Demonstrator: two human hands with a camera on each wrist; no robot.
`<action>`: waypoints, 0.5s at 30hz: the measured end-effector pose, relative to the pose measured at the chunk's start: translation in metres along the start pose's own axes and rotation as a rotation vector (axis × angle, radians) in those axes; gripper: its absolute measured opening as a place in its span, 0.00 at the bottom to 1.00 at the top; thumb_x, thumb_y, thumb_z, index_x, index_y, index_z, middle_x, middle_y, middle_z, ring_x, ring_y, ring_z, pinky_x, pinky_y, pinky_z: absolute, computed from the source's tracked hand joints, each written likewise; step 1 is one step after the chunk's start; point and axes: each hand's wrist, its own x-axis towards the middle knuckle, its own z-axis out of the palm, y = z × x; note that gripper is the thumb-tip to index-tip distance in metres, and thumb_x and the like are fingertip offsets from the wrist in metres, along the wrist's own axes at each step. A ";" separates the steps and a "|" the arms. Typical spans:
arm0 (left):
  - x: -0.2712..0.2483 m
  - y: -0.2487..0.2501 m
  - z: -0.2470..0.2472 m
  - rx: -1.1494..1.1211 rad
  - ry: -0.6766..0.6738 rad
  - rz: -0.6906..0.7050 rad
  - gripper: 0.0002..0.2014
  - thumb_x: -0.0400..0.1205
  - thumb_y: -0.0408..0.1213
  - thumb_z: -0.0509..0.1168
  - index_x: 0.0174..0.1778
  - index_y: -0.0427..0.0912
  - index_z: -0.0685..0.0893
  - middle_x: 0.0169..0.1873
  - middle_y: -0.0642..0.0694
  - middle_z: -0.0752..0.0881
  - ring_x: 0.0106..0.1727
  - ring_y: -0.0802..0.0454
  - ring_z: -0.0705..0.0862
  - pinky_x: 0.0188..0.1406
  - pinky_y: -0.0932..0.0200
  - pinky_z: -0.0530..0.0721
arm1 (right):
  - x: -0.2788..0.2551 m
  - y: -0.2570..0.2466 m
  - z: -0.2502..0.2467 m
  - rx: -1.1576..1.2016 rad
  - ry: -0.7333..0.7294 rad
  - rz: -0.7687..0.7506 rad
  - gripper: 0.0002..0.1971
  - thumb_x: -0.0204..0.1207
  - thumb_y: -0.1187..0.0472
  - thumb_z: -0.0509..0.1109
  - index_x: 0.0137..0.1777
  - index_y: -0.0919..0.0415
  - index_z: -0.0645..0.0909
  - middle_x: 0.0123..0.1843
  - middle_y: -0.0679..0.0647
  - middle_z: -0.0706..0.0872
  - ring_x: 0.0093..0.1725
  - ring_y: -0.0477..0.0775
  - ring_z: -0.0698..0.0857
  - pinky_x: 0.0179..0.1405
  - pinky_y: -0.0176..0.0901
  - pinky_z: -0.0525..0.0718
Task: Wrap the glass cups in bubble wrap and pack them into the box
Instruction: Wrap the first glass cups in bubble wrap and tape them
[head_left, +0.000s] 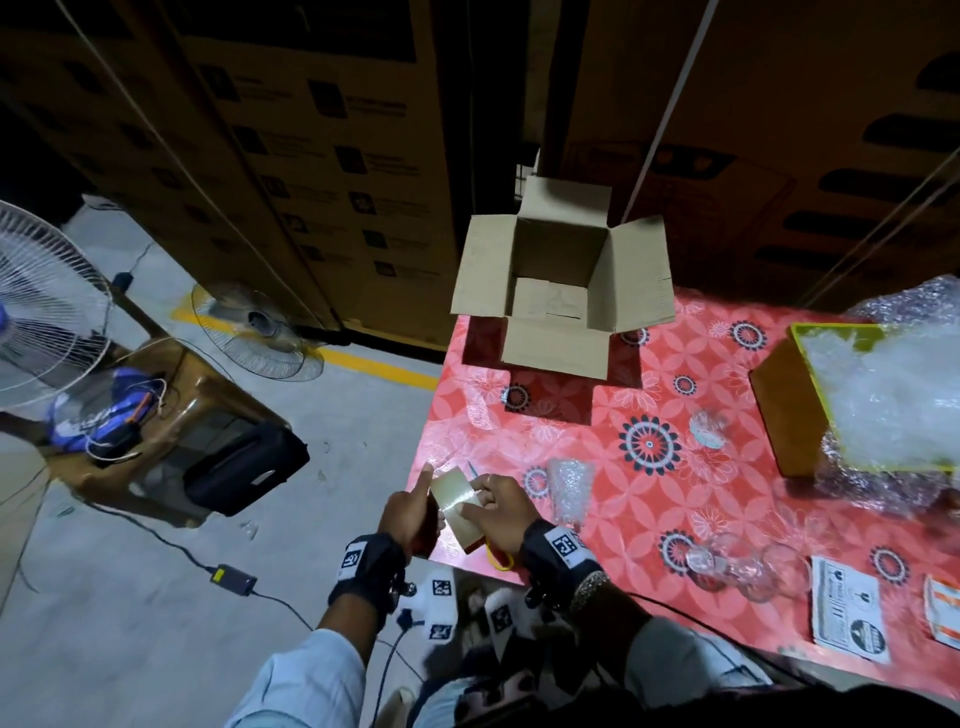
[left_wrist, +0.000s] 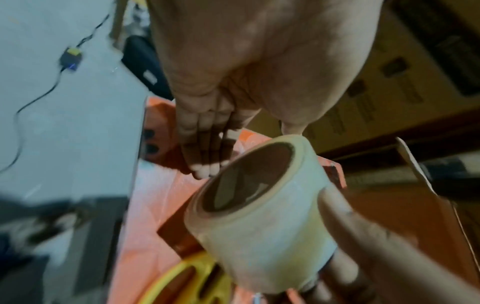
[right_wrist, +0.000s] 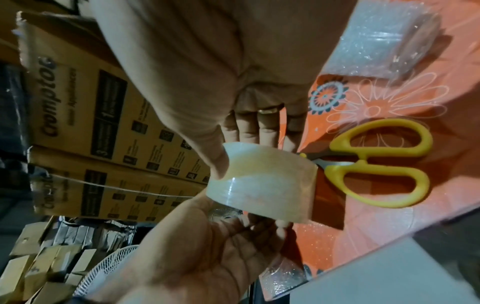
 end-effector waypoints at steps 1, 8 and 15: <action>0.005 -0.002 0.000 -0.142 -0.049 -0.057 0.29 0.86 0.61 0.65 0.36 0.35 0.84 0.22 0.42 0.81 0.22 0.45 0.80 0.28 0.59 0.79 | 0.001 0.003 0.000 0.020 -0.004 0.002 0.13 0.78 0.62 0.77 0.60 0.64 0.84 0.46 0.51 0.87 0.45 0.50 0.85 0.43 0.38 0.82; 0.057 -0.020 0.000 -0.247 -0.238 -0.191 0.36 0.60 0.54 0.87 0.58 0.36 0.89 0.45 0.34 0.82 0.38 0.41 0.81 0.34 0.54 0.75 | -0.011 0.007 0.002 0.108 -0.062 -0.020 0.12 0.80 0.72 0.70 0.62 0.67 0.83 0.47 0.54 0.88 0.41 0.40 0.85 0.42 0.32 0.83; -0.003 0.027 -0.010 -0.368 -0.491 -0.315 0.19 0.85 0.48 0.66 0.41 0.34 0.89 0.43 0.33 0.90 0.41 0.39 0.89 0.55 0.45 0.81 | -0.025 -0.005 -0.010 0.229 -0.127 -0.068 0.12 0.81 0.75 0.68 0.61 0.65 0.84 0.45 0.50 0.88 0.40 0.39 0.85 0.42 0.31 0.81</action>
